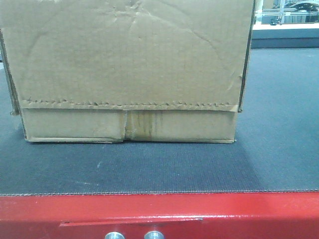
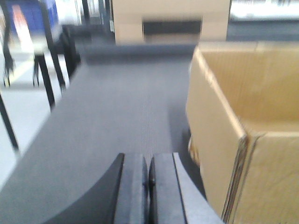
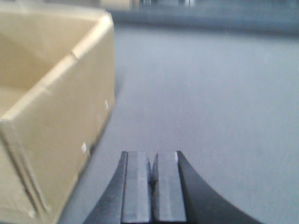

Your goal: Grab carton from right shelf to conveyor

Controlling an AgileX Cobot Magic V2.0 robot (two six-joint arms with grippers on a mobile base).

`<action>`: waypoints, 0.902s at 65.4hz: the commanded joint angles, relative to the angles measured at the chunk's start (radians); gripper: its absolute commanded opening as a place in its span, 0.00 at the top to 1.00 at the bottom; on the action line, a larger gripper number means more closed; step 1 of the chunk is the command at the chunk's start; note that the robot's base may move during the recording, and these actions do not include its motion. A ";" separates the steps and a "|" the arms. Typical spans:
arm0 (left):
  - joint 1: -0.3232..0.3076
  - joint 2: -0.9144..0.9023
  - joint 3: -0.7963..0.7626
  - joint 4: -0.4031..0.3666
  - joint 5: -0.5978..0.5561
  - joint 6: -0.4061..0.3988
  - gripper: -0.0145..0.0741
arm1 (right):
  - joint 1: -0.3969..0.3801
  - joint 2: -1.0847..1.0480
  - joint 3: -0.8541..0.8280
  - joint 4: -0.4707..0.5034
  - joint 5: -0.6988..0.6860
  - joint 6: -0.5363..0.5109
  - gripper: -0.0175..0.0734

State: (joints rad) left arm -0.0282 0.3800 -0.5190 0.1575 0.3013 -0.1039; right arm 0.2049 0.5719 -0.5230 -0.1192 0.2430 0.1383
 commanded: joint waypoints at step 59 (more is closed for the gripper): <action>0.005 -0.152 0.008 0.005 -0.030 0.003 0.82 | -0.006 -0.246 0.066 -0.017 -0.108 -0.011 0.88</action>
State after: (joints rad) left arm -0.0282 0.2323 -0.5144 0.1616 0.2931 -0.1039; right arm 0.2049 0.3308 -0.4581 -0.1244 0.1642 0.1383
